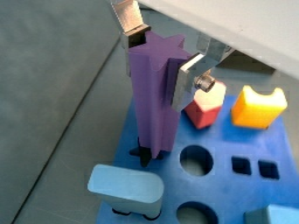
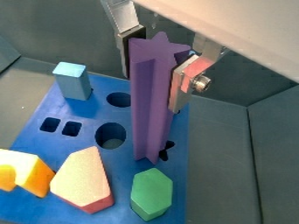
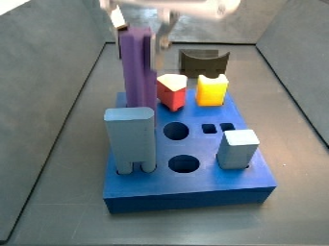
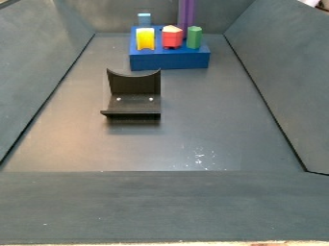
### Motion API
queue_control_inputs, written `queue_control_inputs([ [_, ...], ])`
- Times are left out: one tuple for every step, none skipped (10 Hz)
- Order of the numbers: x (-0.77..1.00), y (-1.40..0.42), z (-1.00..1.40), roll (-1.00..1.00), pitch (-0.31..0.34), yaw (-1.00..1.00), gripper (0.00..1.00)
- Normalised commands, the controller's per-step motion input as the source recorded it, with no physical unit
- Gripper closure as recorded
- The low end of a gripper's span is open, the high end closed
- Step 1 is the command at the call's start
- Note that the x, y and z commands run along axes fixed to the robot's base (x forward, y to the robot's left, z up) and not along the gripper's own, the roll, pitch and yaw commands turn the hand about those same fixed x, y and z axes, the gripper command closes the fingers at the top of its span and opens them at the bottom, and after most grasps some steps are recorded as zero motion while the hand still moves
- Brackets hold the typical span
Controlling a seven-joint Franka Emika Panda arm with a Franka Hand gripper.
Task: Pick up the star object. Move up. Place the star object on the fixture. Regrasp the star object. Move to above the board. Insert the star object.
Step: Insert the star object.
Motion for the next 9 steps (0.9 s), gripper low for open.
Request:
queue_control_inputs([
  [0.00,-0.01,-0.06,0.00,0.000,0.00,1.00],
  [-0.07,-0.05,-0.15,0.00,-0.021,0.00,1.00],
  [-0.22,-0.13,-0.11,0.00,-0.053,-0.11,1.00],
  [-0.24,-0.09,-0.08,-0.03,-0.094,-0.11,1.00],
  [-0.17,-0.10,-0.11,-0.06,-0.116,-0.09,1.00],
  [-0.06,-0.09,-0.13,-0.06,-0.106,-0.06,1.00],
  [0.00,-0.05,-0.24,-0.04,-0.050,-0.06,1.00],
  [0.10,-0.03,-0.29,-0.07,-0.019,-0.11,1.00],
  [0.18,0.00,-0.53,0.00,0.000,-0.04,1.00],
])
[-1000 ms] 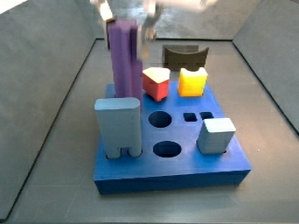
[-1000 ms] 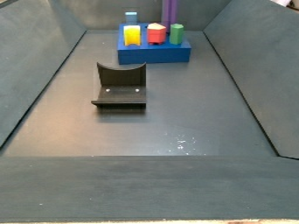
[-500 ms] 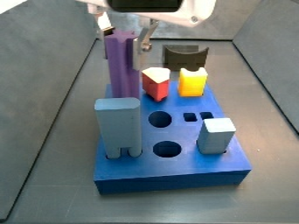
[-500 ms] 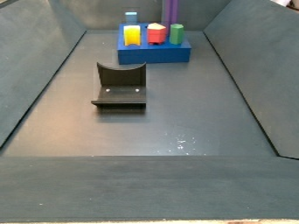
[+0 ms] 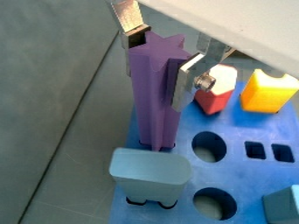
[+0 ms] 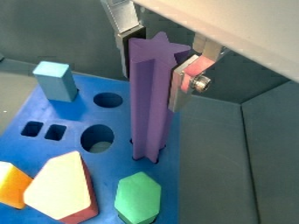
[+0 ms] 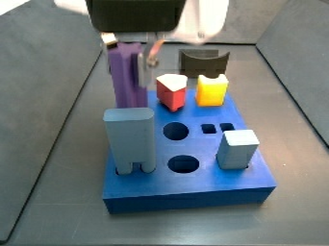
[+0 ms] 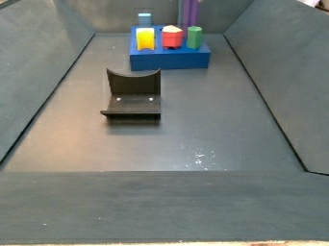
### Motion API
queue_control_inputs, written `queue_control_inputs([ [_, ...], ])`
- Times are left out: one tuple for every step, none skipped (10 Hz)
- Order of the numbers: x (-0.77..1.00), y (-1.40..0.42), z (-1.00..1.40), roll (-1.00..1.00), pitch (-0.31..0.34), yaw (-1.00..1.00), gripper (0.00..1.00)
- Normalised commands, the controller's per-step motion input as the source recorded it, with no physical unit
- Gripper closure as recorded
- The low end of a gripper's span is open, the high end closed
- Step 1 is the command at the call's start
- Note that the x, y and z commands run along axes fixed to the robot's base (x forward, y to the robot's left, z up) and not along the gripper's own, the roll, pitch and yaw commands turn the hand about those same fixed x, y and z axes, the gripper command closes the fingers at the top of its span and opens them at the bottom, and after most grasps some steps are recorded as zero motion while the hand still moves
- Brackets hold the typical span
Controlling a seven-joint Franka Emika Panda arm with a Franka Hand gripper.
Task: Pick up the star object. Move up. Place the star object on the fixture. Regrasp the star object. Move to above the board. Insert the star object.
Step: Insert the star object.
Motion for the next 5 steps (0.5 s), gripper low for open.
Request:
queue_control_inputs([
  [0.11,0.00,-0.80,0.00,-0.064,-0.01,1.00],
  [0.15,0.00,-0.93,0.04,-0.044,0.00,1.00],
  [0.13,0.00,-0.75,0.00,-0.074,0.00,1.00],
  [0.00,0.00,-0.13,0.00,-0.093,0.00,1.00],
  [0.00,0.00,0.00,0.00,0.000,0.00,1.00],
])
